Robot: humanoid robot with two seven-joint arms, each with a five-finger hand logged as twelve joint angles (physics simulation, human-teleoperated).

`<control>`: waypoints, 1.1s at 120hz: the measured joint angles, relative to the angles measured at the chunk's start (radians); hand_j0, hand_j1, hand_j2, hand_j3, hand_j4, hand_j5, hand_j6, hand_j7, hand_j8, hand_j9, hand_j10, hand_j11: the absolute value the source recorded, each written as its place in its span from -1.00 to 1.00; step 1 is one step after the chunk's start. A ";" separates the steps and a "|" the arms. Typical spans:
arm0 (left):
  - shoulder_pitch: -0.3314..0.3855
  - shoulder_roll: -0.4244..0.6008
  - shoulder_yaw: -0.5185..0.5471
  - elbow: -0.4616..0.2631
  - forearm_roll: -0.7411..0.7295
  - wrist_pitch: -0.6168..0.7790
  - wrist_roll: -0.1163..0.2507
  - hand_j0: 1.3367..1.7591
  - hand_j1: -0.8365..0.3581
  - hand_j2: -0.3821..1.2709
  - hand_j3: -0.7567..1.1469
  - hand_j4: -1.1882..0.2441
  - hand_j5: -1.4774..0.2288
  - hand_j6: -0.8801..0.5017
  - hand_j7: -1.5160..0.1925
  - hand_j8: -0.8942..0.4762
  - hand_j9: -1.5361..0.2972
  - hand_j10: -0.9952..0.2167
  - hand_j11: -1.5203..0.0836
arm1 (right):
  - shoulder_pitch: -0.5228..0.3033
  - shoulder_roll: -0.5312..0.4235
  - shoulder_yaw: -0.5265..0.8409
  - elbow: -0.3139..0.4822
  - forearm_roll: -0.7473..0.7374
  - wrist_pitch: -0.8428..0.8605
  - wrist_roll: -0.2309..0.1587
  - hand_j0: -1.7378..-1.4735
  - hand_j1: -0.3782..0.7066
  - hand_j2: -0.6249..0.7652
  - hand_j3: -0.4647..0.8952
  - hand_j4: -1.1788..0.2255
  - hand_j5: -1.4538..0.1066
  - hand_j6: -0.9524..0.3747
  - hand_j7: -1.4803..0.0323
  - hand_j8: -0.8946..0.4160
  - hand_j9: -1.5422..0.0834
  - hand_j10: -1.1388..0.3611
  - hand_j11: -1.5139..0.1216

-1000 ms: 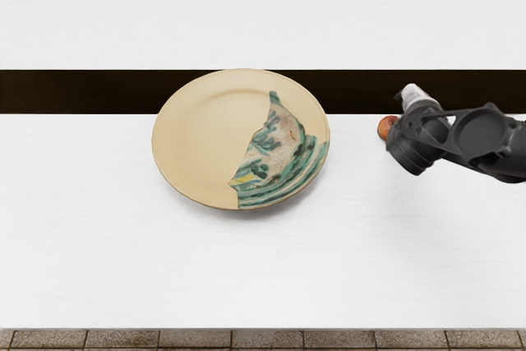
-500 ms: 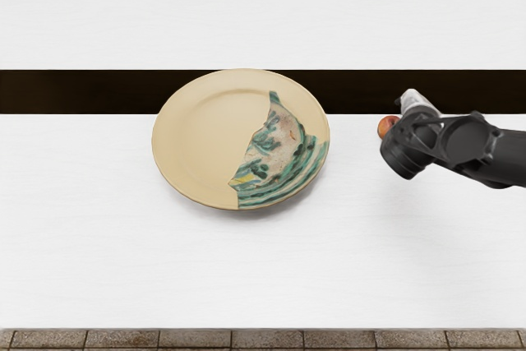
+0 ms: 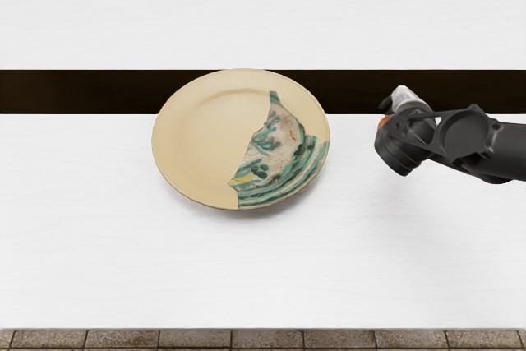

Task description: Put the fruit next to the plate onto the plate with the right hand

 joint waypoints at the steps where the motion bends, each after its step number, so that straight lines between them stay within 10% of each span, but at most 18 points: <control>1: 0.000 0.000 0.000 0.000 0.000 0.000 0.000 0.52 0.50 -0.48 -0.21 0.32 0.36 -0.08 0.41 -0.05 0.33 0.24 0.51 | 0.000 0.000 0.000 0.000 0.001 0.000 0.000 -0.40 0.00 -0.24 -0.32 0.03 0.11 -0.25 0.18 -0.32 0.16 -0.09 0.13; 37: 0.000 0.000 0.000 0.000 0.000 0.000 0.000 0.52 0.50 -0.48 -0.21 0.32 0.36 -0.08 0.41 -0.05 0.33 0.24 0.51 | 0.001 -0.001 0.008 -0.001 0.022 -0.001 0.001 -0.37 0.24 0.26 -0.32 -0.31 -0.26 -0.42 -0.21 -0.25 -0.20 -0.25 -0.25; 69: 0.000 0.000 0.000 0.000 0.000 0.000 0.000 0.52 0.50 -0.48 -0.20 0.32 0.36 -0.08 0.41 -0.05 0.33 0.24 0.51 | 0.000 -0.011 0.064 0.000 0.041 0.000 -0.002 -0.35 0.03 0.73 -0.32 -0.50 -0.49 -0.76 -0.45 -0.52 -0.42 -0.45 -0.49; 132: 0.000 0.000 0.000 0.000 0.000 0.000 0.000 0.52 0.50 -0.48 -0.20 0.32 0.36 -0.08 0.41 -0.05 0.33 0.24 0.51 | 0.026 -0.153 0.348 0.149 0.075 0.000 0.000 -0.37 0.14 0.72 -0.32 -0.55 -0.61 -0.63 -0.54 -0.39 -0.52 -0.29 -0.55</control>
